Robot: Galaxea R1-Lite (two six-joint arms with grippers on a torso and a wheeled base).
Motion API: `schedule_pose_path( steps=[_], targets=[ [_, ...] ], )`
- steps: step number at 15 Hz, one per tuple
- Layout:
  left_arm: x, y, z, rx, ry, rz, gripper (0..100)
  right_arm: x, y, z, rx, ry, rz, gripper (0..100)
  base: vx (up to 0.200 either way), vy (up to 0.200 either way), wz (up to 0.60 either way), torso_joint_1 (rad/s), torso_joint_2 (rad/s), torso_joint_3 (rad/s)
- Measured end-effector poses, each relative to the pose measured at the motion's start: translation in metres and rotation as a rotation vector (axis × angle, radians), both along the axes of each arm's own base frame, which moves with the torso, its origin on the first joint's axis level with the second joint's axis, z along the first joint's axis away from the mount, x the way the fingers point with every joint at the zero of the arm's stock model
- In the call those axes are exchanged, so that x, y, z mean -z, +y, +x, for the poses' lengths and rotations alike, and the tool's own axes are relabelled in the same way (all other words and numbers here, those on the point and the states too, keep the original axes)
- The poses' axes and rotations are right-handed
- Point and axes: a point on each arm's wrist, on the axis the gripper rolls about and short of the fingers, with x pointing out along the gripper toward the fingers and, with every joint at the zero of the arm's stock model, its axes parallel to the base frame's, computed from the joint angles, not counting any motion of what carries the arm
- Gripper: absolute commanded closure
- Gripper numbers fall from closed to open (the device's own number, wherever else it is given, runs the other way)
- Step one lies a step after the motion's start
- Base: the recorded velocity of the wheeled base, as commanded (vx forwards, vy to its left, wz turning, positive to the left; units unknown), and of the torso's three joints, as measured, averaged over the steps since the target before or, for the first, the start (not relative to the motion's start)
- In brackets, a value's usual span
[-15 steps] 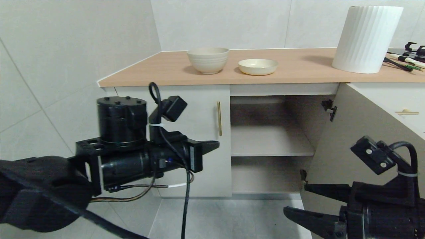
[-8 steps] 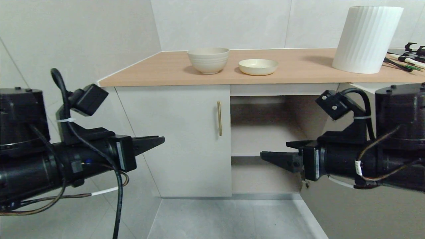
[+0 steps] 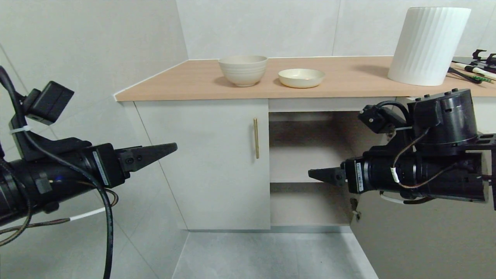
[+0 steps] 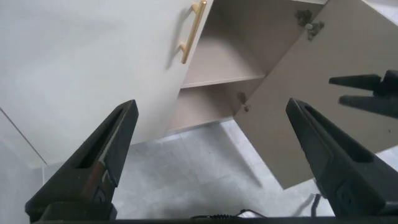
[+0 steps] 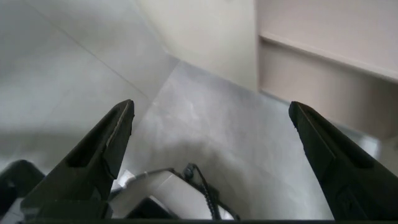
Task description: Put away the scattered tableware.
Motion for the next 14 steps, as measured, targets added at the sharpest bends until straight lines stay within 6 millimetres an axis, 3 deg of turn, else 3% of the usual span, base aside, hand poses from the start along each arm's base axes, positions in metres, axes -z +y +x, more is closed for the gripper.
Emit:
schedule_pose_path(
  steps=[10, 14],
  targets=[
    [0.0, 0.002, -0.001, -0.011, -0.002, 0.005, 0, -0.011, -0.007, -0.012, 0.003, 0.004, -0.005, 0, 0.0, 0.0, 0.0, 0.0, 0.0, 0.0],
    [0.0, 0.004, 0.0, -0.022, -0.002, 0.005, 0, -0.011, -0.007, -0.013, 0.001, 0.003, -0.004, 0, 0.2, 0.0, 0.0, 0.002, 0.0, -0.001]
  ],
)
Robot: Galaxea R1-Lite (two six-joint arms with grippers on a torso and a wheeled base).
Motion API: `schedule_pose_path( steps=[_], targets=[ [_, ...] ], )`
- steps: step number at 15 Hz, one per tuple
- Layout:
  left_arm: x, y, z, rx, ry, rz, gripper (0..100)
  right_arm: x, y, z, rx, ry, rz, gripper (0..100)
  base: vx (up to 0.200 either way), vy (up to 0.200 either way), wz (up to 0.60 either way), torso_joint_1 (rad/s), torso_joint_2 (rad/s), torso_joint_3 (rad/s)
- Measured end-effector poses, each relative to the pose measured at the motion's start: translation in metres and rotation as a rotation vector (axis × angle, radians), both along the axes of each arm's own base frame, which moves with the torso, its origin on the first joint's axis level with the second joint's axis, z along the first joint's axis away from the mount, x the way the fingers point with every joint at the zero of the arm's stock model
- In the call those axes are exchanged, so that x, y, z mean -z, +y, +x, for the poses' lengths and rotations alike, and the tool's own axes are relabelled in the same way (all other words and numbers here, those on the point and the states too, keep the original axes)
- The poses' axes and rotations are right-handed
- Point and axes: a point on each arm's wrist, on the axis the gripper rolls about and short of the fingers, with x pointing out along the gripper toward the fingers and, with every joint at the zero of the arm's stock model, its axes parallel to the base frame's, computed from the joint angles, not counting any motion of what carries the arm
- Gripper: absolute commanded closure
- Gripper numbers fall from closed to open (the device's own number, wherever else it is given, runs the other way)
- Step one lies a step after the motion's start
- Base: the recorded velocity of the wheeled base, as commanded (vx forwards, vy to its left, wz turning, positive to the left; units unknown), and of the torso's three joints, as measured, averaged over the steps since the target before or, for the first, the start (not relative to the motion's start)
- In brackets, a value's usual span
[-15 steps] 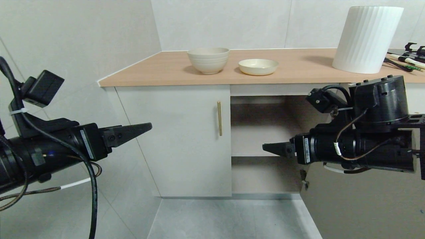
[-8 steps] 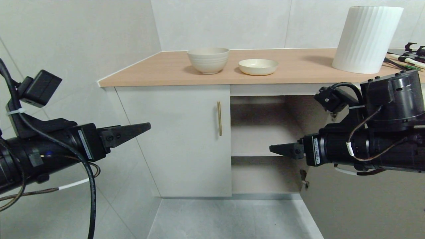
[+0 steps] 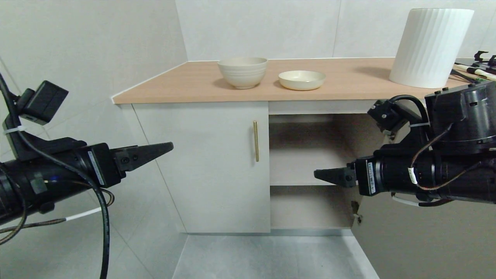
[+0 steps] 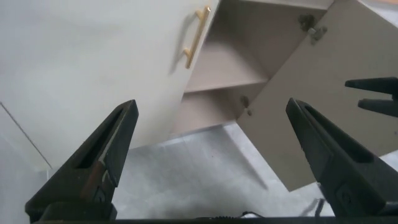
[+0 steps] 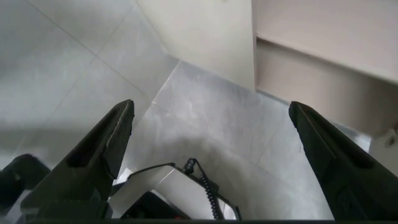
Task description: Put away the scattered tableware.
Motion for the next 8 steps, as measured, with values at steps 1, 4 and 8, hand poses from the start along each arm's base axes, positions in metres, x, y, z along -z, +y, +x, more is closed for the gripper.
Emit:
schedule_pose_path(
  steps=[1, 4, 8],
  targets=[
    [0.0004, 0.0004, 0.0005, -0.002, 0.002, 0.001, 0, 0.0002, -0.0002, 0.0001, 0.001, 0.0, -0.001, 0, 0.2, 0.0, 0.0, 0.012, 0.0, -0.007],
    [0.0007, 0.0004, 0.001, -0.003, 0.004, 0.0, 0, 0.0013, -0.0004, -0.0003, -0.003, 0.004, -0.001, 0, 0.2, 0.0, 0.0, 0.001, 0.0, 0.004],
    [0.0007, 0.0003, 0.0011, -0.003, 0.004, -0.001, 0, 0.0025, -0.0003, -0.001, -0.008, 0.007, -0.003, 0, 0.2, 0.0, 0.0, 0.002, 0.0, -0.004]
  ],
)
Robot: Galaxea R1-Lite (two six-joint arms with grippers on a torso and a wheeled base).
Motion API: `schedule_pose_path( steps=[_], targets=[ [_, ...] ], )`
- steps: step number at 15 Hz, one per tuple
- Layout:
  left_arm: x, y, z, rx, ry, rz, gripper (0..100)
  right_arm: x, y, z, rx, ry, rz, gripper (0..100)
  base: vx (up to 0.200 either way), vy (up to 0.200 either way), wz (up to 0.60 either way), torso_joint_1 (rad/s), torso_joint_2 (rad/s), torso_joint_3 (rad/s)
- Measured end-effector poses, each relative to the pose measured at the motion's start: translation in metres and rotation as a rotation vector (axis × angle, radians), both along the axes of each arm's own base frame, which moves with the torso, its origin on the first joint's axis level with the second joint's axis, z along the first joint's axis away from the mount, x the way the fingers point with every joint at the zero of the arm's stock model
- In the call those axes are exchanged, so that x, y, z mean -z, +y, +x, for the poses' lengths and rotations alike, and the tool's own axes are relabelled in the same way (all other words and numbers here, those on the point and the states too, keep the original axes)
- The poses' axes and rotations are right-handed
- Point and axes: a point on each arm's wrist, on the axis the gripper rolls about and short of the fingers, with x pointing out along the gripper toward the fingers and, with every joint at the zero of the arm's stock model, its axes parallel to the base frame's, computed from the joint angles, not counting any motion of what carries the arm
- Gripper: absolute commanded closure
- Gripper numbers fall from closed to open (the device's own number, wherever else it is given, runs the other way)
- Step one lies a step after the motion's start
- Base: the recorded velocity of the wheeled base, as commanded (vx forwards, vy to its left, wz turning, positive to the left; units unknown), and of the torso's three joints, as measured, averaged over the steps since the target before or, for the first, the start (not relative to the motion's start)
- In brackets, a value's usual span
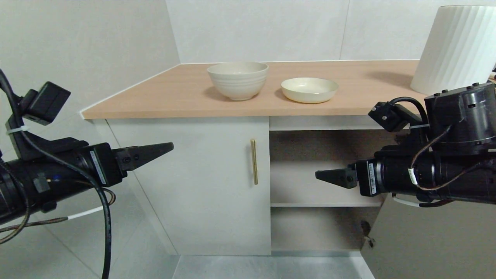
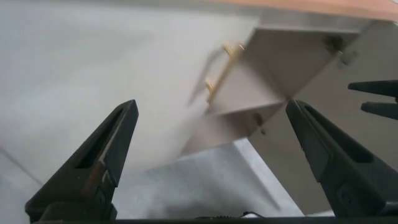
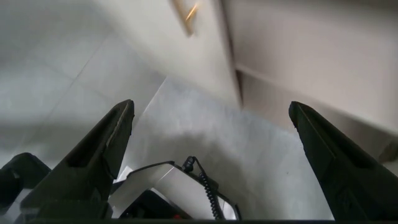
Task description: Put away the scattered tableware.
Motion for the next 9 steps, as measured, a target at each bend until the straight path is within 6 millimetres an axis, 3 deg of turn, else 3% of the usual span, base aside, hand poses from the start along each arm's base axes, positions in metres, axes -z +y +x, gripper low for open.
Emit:
schedule_pose_path(
  steps=[1, 9],
  targets=[
    [0.0001, 0.0, 0.0001, 0.001, 0.0, 0.0, 0, -0.0001, 0.0, -0.0003, -0.002, 0.0, 0.001, 0, 0.2, 0.0, 0.0, -0.002, 0.0, 0.007],
    [0.0001, -0.0001, -0.0001, 0.004, 0.0, -0.003, 0, -0.0045, -0.0028, -0.0079, -0.014, -0.015, 0.011, 0, 0.0, 0.0, 0.0, 0.0, 0.0, 0.0]
  ],
)
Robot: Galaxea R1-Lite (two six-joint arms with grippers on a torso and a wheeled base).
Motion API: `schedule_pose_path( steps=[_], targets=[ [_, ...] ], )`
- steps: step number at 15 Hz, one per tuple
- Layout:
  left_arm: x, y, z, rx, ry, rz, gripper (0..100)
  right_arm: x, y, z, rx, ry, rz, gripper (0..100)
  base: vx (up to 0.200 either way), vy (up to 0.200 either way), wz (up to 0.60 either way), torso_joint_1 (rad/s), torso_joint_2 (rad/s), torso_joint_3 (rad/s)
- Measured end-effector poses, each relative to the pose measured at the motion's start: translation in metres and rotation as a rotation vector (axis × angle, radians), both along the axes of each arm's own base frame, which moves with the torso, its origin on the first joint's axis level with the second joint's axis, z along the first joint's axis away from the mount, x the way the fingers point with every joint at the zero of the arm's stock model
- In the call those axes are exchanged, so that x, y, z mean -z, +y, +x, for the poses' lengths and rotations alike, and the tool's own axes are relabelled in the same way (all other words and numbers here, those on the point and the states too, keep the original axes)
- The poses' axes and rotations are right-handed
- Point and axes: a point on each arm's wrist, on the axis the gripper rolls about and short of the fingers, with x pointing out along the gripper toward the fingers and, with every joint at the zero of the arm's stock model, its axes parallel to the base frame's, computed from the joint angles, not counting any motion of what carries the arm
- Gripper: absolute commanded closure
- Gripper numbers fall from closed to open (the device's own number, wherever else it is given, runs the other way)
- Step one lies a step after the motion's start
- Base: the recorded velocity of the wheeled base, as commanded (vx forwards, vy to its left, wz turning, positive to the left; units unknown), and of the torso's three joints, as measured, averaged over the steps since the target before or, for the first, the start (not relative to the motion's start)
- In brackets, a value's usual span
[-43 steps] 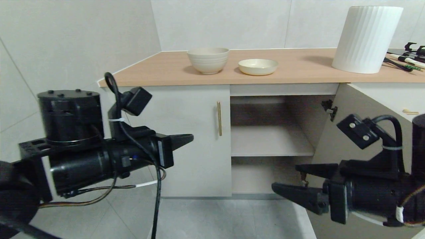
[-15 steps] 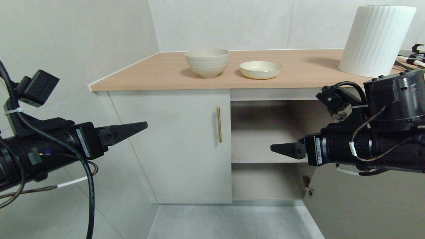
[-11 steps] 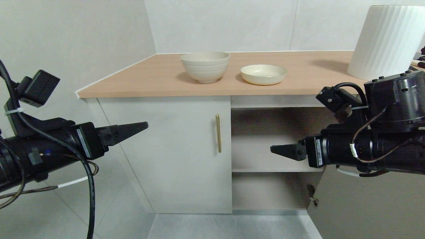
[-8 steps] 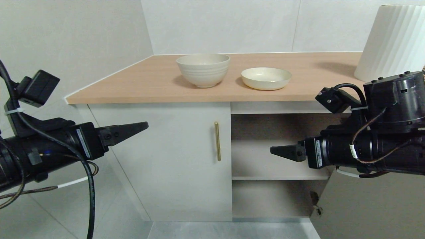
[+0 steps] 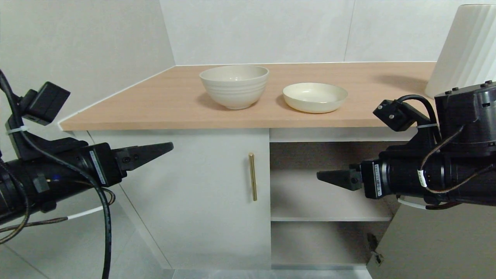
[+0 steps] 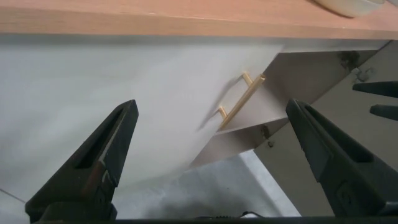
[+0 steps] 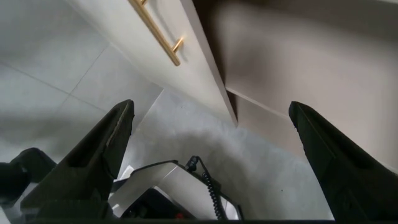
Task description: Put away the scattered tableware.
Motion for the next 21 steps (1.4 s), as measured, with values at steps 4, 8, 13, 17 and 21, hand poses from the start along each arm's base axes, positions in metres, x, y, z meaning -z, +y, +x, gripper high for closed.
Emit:
schedule_pose_path(
  steps=[4, 8, 13, 17, 21],
  targets=[
    [0.001, -0.001, 0.002, 0.0, 0.005, 0.002, 0, -0.001, -0.001, 0.0, 0.002, -0.003, 0.0, 0, 0.0, 0.0, 0.0, 0.016, -0.09, -0.073],
    [0.003, -0.001, 0.005, 0.0, 0.018, 0.004, 0, 0.0, -0.001, -0.001, 0.004, 0.0, -0.004, 0, 0.0, 0.0, 0.0, 0.106, -0.34, -0.305],
    [0.004, -0.001, 0.006, 0.0, 0.021, 0.005, 0, -0.001, -0.001, -0.001, 0.001, -0.004, -0.001, 0, 0.0, 0.0, 0.0, 0.152, -0.49, -0.295],
    [0.007, -0.002, 0.01, 0.001, 0.036, 0.008, 0, 0.0, -0.001, 0.0, 0.002, -0.002, -0.002, 0, 0.0, 0.0, 0.0, 0.179, -0.47, -0.286],
    [0.009, -0.005, 0.02, 0.004, 0.054, 0.013, 0, 0.001, 0.0, 0.002, 0.0, 0.001, -0.001, 0, 0.0, 0.0, 0.0, 0.204, -0.48, -0.292]
  ],
)
